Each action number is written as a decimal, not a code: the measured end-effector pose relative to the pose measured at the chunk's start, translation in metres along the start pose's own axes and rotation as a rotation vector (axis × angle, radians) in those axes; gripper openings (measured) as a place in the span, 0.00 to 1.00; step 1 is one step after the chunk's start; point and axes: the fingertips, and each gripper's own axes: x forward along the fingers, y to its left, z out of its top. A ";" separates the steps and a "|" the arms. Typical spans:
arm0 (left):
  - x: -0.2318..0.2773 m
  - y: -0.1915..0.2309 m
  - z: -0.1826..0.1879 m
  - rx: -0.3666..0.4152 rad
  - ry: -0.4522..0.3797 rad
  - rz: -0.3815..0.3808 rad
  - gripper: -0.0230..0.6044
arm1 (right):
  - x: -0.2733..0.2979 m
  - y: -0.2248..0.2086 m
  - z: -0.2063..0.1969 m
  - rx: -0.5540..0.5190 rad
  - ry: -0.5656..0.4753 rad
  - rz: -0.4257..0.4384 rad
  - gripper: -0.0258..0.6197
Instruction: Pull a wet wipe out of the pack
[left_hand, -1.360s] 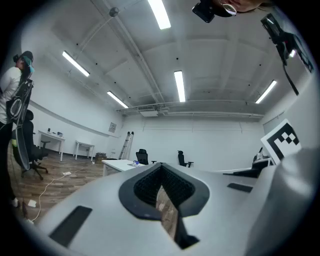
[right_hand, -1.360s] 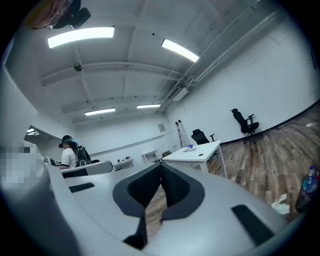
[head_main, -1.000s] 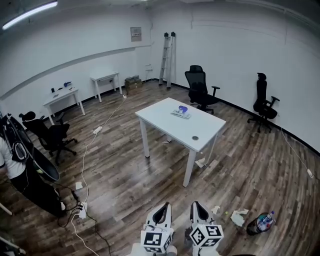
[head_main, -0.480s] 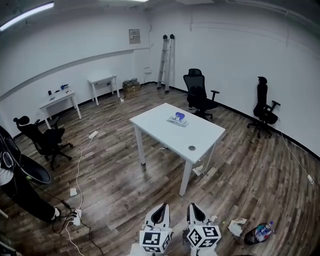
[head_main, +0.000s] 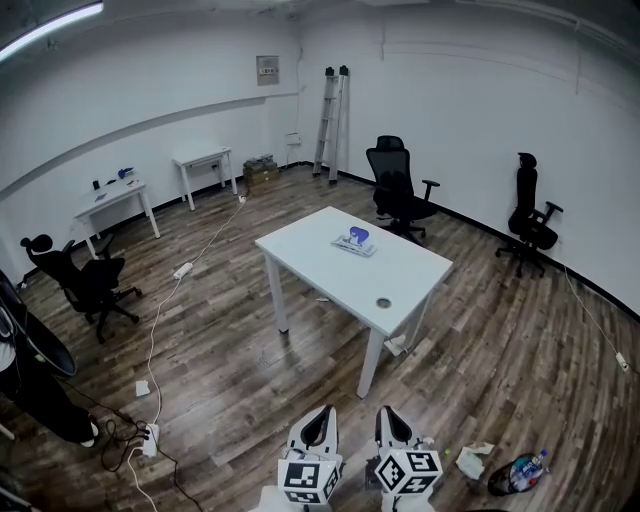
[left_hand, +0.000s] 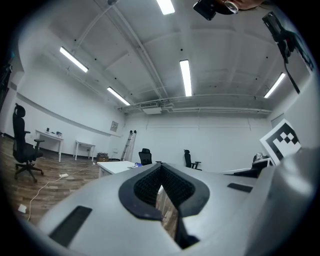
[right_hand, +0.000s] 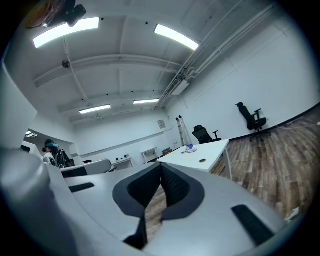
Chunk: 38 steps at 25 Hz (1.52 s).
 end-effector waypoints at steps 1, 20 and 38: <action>0.004 0.002 -0.001 -0.001 -0.001 0.000 0.03 | 0.004 -0.002 0.000 0.000 0.002 -0.001 0.05; 0.107 0.051 -0.009 -0.013 0.009 -0.020 0.03 | 0.106 -0.034 0.018 -0.002 0.003 -0.044 0.05; 0.223 0.115 -0.007 -0.007 0.011 -0.035 0.03 | 0.237 -0.052 0.048 0.021 -0.028 -0.040 0.05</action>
